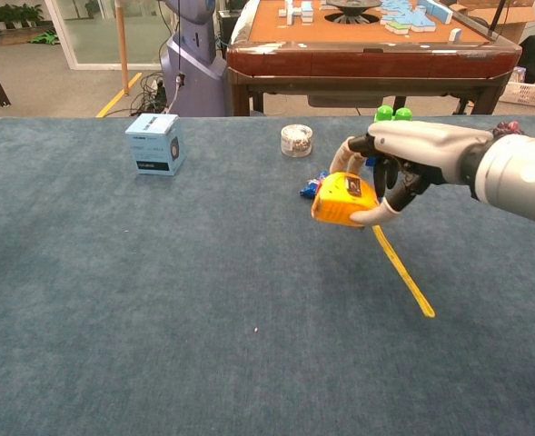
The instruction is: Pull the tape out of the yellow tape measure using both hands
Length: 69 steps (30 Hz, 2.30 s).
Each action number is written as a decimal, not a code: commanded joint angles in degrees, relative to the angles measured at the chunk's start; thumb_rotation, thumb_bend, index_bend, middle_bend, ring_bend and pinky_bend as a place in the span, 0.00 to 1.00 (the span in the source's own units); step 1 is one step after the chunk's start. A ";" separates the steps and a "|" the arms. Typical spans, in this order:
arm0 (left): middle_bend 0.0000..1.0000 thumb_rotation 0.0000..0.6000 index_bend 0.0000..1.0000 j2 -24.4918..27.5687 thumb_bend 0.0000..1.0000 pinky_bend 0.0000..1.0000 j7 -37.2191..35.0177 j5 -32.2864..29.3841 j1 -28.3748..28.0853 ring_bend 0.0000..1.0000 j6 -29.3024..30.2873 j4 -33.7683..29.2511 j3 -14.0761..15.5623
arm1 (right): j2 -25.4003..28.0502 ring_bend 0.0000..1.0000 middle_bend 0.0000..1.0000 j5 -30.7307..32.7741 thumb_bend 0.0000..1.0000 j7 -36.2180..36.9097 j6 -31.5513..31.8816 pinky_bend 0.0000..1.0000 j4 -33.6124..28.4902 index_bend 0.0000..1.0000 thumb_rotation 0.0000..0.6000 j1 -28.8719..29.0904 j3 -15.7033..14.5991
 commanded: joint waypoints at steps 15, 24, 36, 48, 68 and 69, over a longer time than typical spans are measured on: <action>0.00 1.00 0.00 -8.33 0.24 0.00 3.31 -13.21 -11.87 0.00 -8.54 -1.50 -3.10 | -8.76 0.45 0.53 17.67 0.64 -16.03 10.09 0.36 -5.17 0.52 1.00 13.69 7.74; 0.00 1.00 0.00 -11.98 0.24 0.00 3.21 -15.89 -15.13 0.00 -8.82 -0.63 -3.53 | -13.26 0.45 0.53 19.25 0.64 -16.88 12.76 0.36 -1.79 0.52 1.00 17.02 8.54; 0.00 1.00 0.00 -15.51 0.24 0.00 5.74 -19.45 -17.88 0.00 -6.06 0.44 -3.73 | -17.46 0.46 0.53 19.58 0.64 -15.33 14.57 0.36 1.93 0.52 1.00 18.64 9.58; 0.00 1.00 0.00 -17.03 0.24 0.00 5.85 -20.79 -19.23 0.00 -5.21 1.00 -3.50 | -20.24 0.46 0.53 19.62 0.64 -14.99 15.46 0.36 4.13 0.52 1.00 19.62 10.27; 0.00 1.00 0.00 -18.02 0.24 0.00 5.05 -22.68 -20.76 0.00 -4.84 1.38 -4.07 | -24.48 0.46 0.53 18.81 0.64 -14.16 14.85 0.36 8.68 0.53 1.00 21.41 12.15; 0.00 1.00 0.00 -18.05 0.24 0.00 5.24 -22.67 -20.84 0.00 -4.74 1.48 -4.00 | -24.55 0.46 0.53 18.84 0.64 -14.12 14.74 0.36 8.70 0.53 1.00 21.41 12.18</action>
